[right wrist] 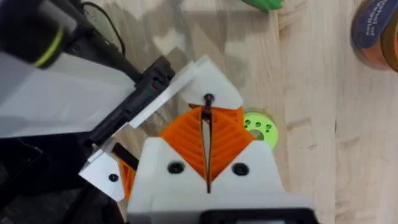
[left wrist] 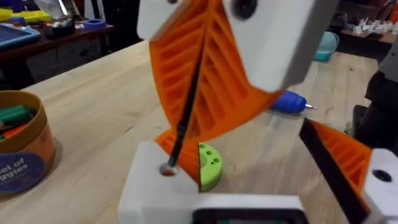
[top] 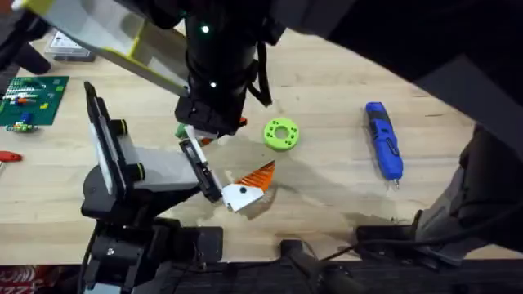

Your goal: Pick up the gripper from the table and insert it into the empty holder that is missing its gripper. Then pick up a screw, insert it into the mounting hole, and use the screwdriver to tighten it. Finally, clean up the table by picking up the vegetable and placing it into the bucket.

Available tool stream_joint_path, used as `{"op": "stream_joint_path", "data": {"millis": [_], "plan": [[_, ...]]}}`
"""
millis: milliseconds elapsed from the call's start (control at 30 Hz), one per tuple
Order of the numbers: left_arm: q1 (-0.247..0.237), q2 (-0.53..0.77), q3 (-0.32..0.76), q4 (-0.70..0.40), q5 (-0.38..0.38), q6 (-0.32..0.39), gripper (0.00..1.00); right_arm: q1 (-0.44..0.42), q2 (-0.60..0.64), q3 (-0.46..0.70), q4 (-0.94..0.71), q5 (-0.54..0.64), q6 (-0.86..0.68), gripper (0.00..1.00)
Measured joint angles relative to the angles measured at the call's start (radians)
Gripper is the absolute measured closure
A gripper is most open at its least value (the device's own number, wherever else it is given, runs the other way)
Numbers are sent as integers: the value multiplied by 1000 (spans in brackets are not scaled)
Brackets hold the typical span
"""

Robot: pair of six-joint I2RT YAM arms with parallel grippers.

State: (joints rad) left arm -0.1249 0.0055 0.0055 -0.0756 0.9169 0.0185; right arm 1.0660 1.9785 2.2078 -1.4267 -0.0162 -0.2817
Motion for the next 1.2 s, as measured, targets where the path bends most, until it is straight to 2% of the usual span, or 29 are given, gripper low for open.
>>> {"op": "stream_joint_path", "data": {"millis": [1200], "plan": [[0,0,0,0,0,-3,14,0,27,0,2,0,0,991]]}}
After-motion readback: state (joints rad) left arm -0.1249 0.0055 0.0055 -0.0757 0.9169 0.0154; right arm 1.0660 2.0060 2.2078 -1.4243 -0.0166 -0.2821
